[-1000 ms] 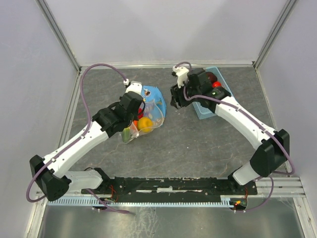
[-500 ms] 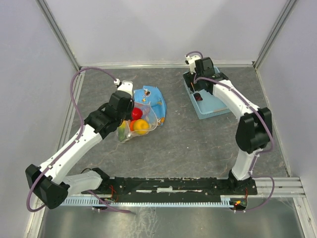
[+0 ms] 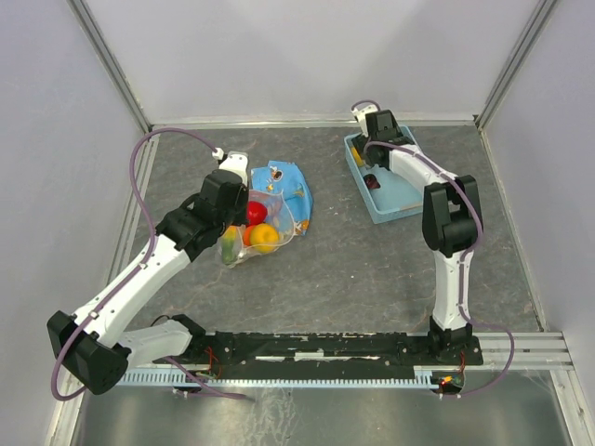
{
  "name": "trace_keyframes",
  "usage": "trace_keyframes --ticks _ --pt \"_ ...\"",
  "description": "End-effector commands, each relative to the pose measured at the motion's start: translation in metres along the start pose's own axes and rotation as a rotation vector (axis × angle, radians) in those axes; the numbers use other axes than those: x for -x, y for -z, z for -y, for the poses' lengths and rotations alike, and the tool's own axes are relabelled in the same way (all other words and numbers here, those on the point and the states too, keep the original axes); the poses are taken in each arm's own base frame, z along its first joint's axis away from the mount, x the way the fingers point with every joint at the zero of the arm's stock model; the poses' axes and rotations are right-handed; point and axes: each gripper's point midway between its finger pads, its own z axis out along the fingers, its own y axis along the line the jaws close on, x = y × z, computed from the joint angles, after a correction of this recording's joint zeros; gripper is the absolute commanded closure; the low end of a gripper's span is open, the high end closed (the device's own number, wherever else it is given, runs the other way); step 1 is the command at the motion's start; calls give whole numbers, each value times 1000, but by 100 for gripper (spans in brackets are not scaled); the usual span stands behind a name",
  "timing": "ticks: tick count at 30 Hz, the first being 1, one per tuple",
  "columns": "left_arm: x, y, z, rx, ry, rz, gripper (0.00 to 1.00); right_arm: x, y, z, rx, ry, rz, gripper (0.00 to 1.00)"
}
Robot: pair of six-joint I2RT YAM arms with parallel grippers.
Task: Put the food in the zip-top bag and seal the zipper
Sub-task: Pick up the fake fruit from the bin.
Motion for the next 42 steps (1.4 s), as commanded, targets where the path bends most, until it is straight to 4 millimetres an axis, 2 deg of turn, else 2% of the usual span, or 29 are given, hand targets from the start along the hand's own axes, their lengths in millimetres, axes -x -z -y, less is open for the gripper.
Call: trace_keyframes --ticks 1,9,14,22,28,34,36,42 --pt "17 5 1 -32 -12 71 97 34 -15 22 -114 70 93 8" --pt "14 1 4 -51 -14 56 97 35 -47 33 -160 141 94 4" --pt "12 -1 3 -51 -13 48 97 34 -65 31 -142 161 88 2" --pt "11 -1 4 -58 -12 43 97 12 -80 19 -103 193 19 7" --pt "11 -1 6 -70 -10 43 97 -2 -77 12 -68 202 -15 11" --pt "10 1 7 -79 -7 44 97 -5 -71 7 -38 174 -25 30" --pt "11 2 7 -82 -6 47 97 0 -63 10 -35 143 -16 38" --pt "13 6 10 -113 0 54 97 10 -27 15 -6 45 30 46"
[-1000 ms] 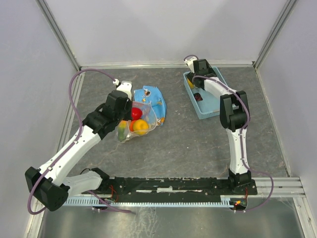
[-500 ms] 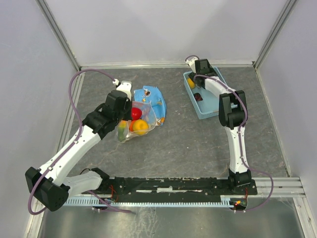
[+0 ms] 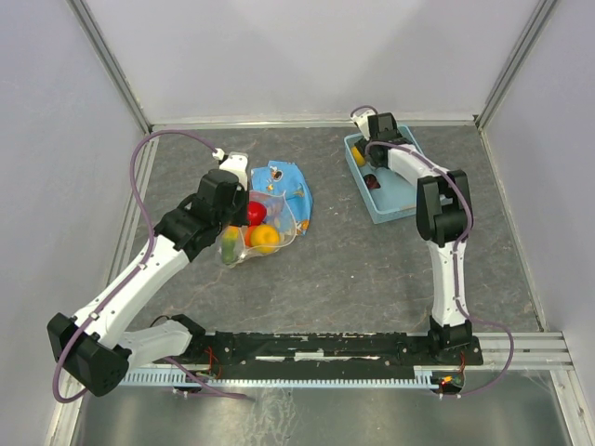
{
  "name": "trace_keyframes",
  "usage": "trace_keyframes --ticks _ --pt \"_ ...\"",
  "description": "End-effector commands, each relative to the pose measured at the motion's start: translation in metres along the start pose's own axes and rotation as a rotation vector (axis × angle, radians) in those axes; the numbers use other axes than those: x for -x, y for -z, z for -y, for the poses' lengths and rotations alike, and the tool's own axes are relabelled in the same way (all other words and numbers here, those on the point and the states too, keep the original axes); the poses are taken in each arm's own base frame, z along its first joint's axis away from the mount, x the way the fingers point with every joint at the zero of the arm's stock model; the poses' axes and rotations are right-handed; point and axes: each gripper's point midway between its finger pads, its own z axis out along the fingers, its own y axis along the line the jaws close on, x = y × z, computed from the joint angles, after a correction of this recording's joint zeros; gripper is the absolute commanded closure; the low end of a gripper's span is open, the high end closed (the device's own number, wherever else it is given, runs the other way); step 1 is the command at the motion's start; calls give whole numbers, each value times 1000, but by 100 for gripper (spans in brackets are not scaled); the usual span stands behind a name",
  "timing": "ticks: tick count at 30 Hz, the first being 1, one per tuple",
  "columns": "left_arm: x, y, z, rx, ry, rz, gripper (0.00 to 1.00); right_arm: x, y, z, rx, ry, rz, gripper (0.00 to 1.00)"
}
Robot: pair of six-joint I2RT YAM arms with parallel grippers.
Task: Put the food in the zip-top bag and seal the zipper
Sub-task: Pick up the fake fruit from the bin.
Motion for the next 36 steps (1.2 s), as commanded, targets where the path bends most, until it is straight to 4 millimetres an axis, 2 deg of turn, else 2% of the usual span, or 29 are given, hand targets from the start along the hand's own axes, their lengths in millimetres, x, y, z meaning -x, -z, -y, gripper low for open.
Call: trace_keyframes --ticks 1,11,12,18,23,29,36 --pt "16 9 5 -51 -11 63 97 19 42 12 36 -124 59 46" --pt "16 16 21 -152 -8 62 97 15 104 20 51 -258 89 57" --pt "16 18 24 -171 -9 63 97 18 116 25 49 -274 106 58" --pt "14 21 33 -226 -10 53 97 16 164 21 105 -349 168 59" --pt "12 22 39 -262 -10 47 97 24 212 6 184 -399 251 60" --pt "12 23 37 -256 -12 49 97 38 287 -32 321 -392 386 60" --pt "12 23 38 -258 -16 49 97 48 360 -66 510 -394 547 60"
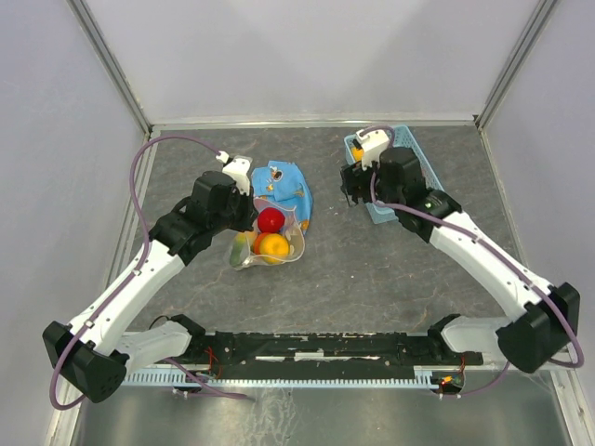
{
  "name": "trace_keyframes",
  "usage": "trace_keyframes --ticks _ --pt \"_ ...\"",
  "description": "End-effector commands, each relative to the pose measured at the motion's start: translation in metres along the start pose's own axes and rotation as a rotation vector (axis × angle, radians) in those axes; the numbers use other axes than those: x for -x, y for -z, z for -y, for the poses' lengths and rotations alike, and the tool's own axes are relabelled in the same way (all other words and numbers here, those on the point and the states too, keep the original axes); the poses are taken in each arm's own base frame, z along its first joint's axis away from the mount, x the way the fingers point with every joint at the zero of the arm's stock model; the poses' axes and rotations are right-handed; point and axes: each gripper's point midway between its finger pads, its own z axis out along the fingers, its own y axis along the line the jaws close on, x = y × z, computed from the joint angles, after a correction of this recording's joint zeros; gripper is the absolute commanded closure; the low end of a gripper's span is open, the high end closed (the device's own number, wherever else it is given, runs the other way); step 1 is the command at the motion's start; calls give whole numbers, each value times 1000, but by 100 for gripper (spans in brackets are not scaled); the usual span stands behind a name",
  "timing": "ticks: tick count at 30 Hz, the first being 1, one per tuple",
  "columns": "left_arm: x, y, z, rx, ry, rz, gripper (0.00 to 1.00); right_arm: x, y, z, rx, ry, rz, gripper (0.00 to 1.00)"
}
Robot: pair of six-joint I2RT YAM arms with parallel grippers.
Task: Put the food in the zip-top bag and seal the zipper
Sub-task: Pick up the fake fruit from the bin, then place the fake fruit in the zipper food storage bag.
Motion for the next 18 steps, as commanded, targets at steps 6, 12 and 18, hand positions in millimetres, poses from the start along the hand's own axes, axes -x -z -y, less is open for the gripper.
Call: trace_keyframes --ticks 6,12,18 --pt "14 5 8 -52 -34 53 97 45 61 -88 381 -82 274 60" --pt "13 4 11 -69 -32 48 97 55 85 -136 556 -50 347 60" --pt "12 4 11 -68 -32 48 97 63 111 -176 712 -16 420 60"
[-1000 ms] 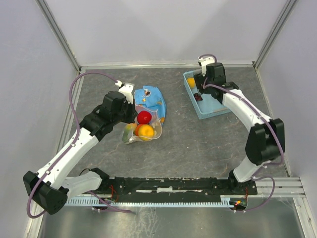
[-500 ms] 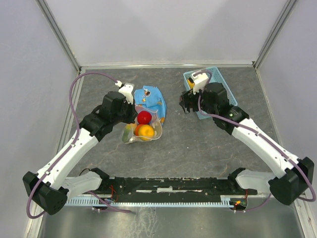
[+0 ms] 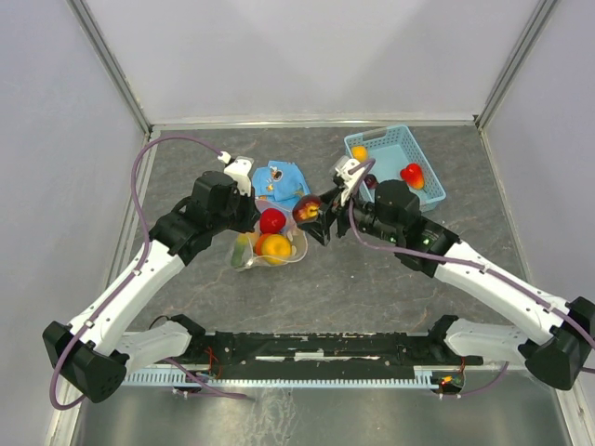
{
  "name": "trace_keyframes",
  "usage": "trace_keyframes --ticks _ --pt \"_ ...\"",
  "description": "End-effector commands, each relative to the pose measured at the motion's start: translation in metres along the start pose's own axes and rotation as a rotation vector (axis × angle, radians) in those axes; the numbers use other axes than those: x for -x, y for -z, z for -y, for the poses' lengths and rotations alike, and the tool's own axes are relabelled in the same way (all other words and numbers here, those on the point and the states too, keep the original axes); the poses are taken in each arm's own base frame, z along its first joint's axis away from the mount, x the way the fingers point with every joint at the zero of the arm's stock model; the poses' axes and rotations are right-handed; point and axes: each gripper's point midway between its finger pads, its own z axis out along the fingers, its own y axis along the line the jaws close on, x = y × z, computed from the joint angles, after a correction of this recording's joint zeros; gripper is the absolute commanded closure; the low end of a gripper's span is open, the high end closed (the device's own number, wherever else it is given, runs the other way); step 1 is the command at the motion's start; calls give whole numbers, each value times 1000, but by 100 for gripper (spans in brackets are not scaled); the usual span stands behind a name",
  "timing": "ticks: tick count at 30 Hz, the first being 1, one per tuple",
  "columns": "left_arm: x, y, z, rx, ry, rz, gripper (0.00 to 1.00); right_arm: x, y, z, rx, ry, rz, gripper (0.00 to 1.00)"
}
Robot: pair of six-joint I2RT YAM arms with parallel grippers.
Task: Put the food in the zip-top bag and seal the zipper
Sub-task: Place the fake fruit in the zipper food storage bag.
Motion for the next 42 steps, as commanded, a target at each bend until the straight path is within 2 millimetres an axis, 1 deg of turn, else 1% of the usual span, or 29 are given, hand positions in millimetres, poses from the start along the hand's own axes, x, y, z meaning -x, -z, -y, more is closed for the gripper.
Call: trace_keyframes --ticks 1,4,6,10,12,15,21,27,31,42 --pt "14 3 4 -28 -33 55 97 44 3 -42 155 37 182 60" --pt "12 2 5 -36 -32 46 97 48 0 -65 257 55 223 59" --pt "12 2 6 -39 -32 45 97 44 -9 -77 309 62 218 59" --pt "12 3 7 -44 -32 46 97 30 -32 -84 345 56 187 59" --pt "12 4 6 -44 -32 50 97 22 -44 -83 347 52 171 59" --pt "13 5 7 -47 -32 53 97 8 -58 -76 320 56 142 59" --pt "14 5 9 -58 -33 57 97 -16 -79 -53 212 91 98 59" --pt "13 5 11 -71 -34 52 97 -35 -95 -35 131 115 70 59" --pt "12 5 12 -78 -34 50 97 -46 -102 -28 103 125 60 58" --pt "11 5 18 -110 -40 48 97 -52 -121 -6 -4 146 161 53"
